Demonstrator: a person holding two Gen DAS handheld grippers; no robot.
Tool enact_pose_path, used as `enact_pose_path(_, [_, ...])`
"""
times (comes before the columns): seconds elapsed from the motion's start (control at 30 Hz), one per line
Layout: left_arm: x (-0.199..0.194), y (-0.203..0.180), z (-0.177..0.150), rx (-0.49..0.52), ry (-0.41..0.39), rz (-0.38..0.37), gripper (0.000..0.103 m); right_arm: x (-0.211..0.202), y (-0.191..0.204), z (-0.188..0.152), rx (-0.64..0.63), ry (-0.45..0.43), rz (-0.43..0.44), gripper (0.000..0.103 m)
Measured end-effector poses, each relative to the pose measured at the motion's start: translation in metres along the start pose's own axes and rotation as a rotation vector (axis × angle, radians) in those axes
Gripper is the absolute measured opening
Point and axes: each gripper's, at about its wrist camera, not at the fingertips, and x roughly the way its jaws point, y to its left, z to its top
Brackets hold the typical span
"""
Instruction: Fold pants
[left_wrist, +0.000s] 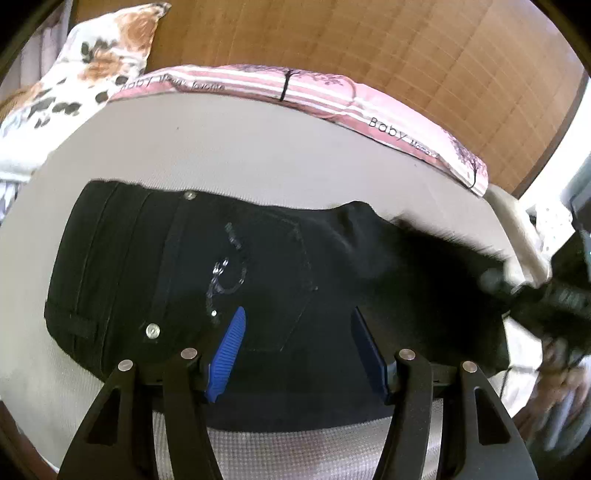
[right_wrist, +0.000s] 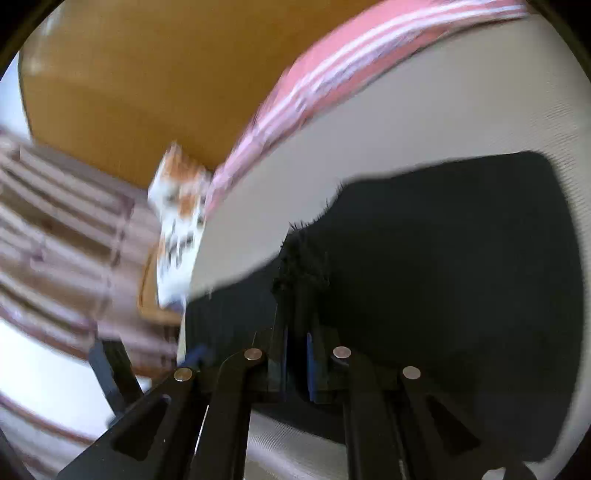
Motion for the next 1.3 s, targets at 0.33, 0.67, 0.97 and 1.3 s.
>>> enact_pose_path(0.33, [0.017, -0.011, -0.007, -0.016, 0.079, -0.136, 0.060, 0.057, 0.021, -0.039, -0.250, 0.155, -0.191, 0.012])
enact_pose_path(0.67, [0.050, -0.028, -0.012, -0.105, 0.273, -0.342, 0.060, -0.034, 0.012, -0.032, -0.158, -0.012, -0.160, 0.051])
enact_pose_path(0.97, [0.088, -0.034, -0.014, -0.238, 0.418, -0.421, 0.060, -0.067, -0.022, -0.031, 0.004, -0.095, -0.160, 0.052])
enact_pose_path(1.3, [0.107, -0.051, 0.000, -0.233, 0.411, -0.459, 0.027, -0.067, -0.039, -0.031, 0.065, -0.106, -0.141, 0.053])
